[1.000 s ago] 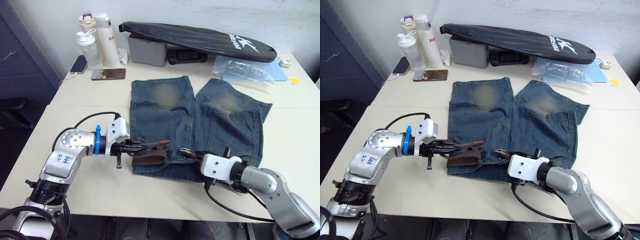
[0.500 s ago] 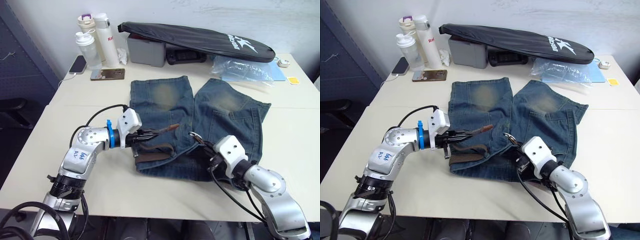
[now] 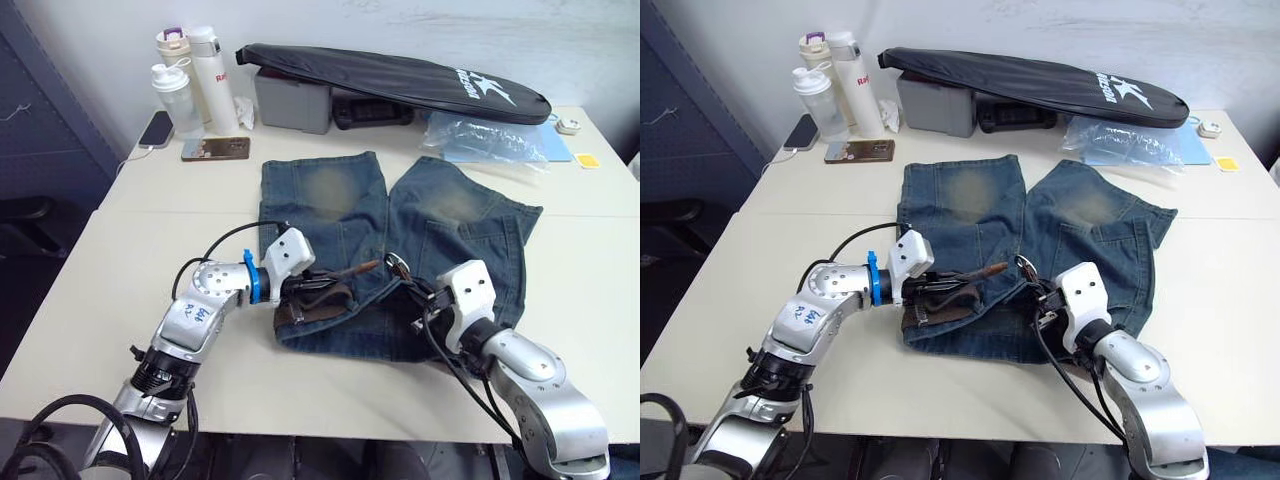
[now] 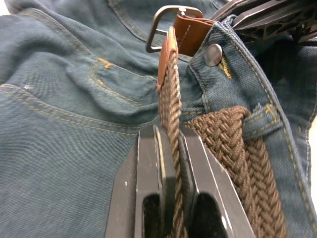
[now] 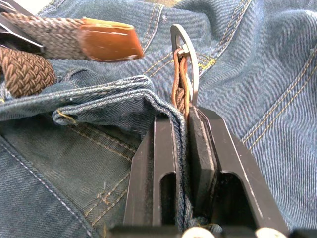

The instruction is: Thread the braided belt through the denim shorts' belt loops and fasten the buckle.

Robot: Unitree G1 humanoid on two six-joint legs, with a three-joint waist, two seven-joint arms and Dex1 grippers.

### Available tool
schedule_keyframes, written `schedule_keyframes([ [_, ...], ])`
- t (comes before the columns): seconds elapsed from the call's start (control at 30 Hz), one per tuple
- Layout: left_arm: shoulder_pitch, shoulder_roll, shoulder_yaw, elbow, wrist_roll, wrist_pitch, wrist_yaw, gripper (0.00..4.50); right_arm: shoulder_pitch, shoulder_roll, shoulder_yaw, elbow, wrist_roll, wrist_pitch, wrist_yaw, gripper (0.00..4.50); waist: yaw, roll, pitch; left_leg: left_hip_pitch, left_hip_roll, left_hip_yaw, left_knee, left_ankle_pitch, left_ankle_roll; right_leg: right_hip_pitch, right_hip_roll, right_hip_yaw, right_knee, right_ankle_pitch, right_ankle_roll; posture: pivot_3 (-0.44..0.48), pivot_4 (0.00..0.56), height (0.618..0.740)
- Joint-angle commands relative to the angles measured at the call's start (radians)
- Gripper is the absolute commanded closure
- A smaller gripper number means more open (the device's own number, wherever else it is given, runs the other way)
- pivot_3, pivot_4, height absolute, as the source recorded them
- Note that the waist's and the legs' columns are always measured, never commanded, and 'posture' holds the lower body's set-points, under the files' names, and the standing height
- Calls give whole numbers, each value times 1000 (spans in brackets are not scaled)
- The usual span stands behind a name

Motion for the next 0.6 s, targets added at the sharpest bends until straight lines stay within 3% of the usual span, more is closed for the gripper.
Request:
schedule_keyframes([
  [0.03, -45, -23, -9, 12, 10, -3, 10, 4500, -8, -6, 6, -52, 2, -20, -19, 4490, 0, 0, 0, 0, 0, 0, 0, 0, 0, 0, 0, 0, 0, 0, 0, 0, 150, 740],
  [0.6, -60, -75, -40, 30, 55, -20, 38, 4500, -31, 13, 37, -99, 33, -11, -58, 4490, 0, 0, 0, 0, 1, 1, 0, 0, -1, -1, 1, 2, 0, 0, 0, 0, 150, 740],
])
